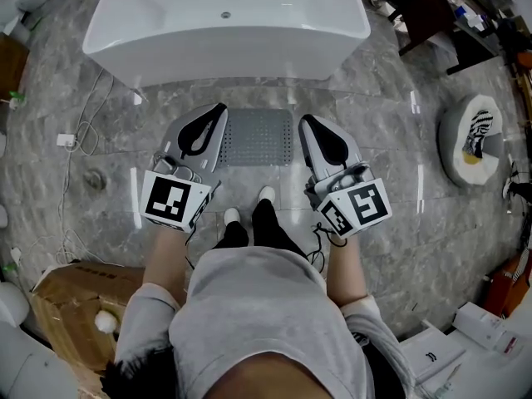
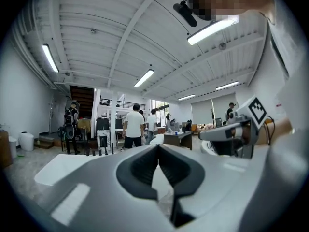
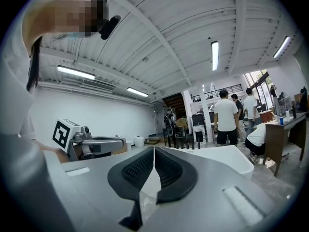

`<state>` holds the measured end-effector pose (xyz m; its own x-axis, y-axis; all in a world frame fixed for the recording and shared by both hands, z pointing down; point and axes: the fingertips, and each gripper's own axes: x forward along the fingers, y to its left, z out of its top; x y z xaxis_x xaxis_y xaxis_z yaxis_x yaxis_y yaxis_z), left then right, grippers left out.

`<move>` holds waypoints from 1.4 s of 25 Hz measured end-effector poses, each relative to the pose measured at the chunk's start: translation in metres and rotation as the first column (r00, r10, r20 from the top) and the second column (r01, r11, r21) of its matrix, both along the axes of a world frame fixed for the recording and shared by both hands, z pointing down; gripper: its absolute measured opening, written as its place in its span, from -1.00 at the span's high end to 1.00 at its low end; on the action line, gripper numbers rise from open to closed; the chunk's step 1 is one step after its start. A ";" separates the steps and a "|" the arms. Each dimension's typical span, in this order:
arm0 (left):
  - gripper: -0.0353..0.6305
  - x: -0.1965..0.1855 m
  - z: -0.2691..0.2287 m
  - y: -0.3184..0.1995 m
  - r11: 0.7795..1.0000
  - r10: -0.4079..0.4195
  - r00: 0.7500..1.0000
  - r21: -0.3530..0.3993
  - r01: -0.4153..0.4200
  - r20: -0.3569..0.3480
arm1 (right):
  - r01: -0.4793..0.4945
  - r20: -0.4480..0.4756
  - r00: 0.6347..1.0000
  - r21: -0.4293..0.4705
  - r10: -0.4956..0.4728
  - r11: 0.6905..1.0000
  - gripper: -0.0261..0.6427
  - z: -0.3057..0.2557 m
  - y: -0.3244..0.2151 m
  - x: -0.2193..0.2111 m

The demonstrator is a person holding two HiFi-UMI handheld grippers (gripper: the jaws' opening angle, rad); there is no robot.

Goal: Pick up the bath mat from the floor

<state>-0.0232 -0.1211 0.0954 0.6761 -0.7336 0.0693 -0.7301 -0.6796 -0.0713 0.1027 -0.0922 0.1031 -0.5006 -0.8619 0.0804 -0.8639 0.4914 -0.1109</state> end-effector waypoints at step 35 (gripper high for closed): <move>0.89 -0.027 0.122 -0.161 0.980 -0.119 0.985 -0.147 0.137 0.128 | -0.037 -0.056 0.998 -0.149 0.029 0.988 0.92 0.115 -0.179 0.039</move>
